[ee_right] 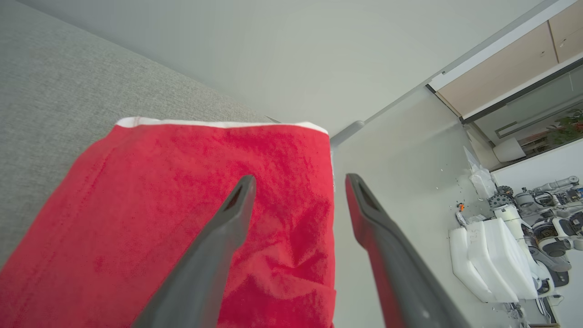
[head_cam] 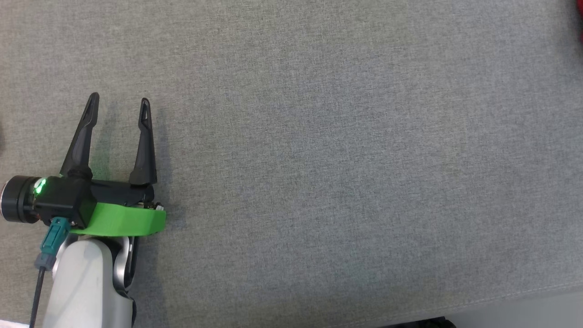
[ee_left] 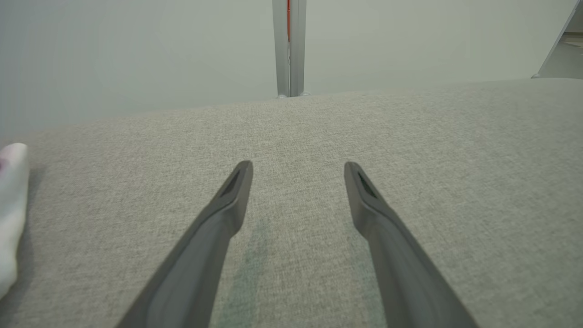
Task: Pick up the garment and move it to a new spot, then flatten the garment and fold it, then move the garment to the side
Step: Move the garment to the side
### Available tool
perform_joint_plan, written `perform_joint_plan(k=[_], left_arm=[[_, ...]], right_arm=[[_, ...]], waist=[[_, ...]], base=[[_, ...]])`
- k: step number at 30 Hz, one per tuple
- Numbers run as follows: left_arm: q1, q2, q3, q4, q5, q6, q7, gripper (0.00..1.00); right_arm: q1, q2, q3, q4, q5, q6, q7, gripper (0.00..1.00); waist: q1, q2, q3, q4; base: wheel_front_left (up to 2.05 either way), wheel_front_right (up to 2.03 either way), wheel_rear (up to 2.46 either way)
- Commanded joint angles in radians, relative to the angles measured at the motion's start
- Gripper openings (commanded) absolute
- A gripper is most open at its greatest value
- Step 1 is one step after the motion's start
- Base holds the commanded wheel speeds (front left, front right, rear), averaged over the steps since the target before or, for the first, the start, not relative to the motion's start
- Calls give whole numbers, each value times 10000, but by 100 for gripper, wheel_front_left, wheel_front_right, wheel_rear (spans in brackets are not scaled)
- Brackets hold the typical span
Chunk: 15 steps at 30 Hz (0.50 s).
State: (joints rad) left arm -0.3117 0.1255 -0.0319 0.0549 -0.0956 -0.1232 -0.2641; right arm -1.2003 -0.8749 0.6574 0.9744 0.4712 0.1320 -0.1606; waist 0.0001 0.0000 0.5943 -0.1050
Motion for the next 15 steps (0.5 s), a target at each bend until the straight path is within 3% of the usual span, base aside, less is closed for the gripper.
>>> perform_joint_plan(k=[1,10,15], left_arm=[[15,13,30,12,32,36,0,100],[472,-151,201,464,-216,91,-1,100],[889,-253,407,674,-347,118,-1,100]], right_arm=[[-126,127,-62,136,-72,-25,-162,100],[152,936,-545,200,-214,-25,-990,100],[899,1586,-1390,-831,-369,-24,-1045,100]], waist=[[-1,0,-91,18],[-1,0,-1228,79],[-1,0,-2137,121]], base=[[0,0,0],[0,0,0],[0,0,0]])
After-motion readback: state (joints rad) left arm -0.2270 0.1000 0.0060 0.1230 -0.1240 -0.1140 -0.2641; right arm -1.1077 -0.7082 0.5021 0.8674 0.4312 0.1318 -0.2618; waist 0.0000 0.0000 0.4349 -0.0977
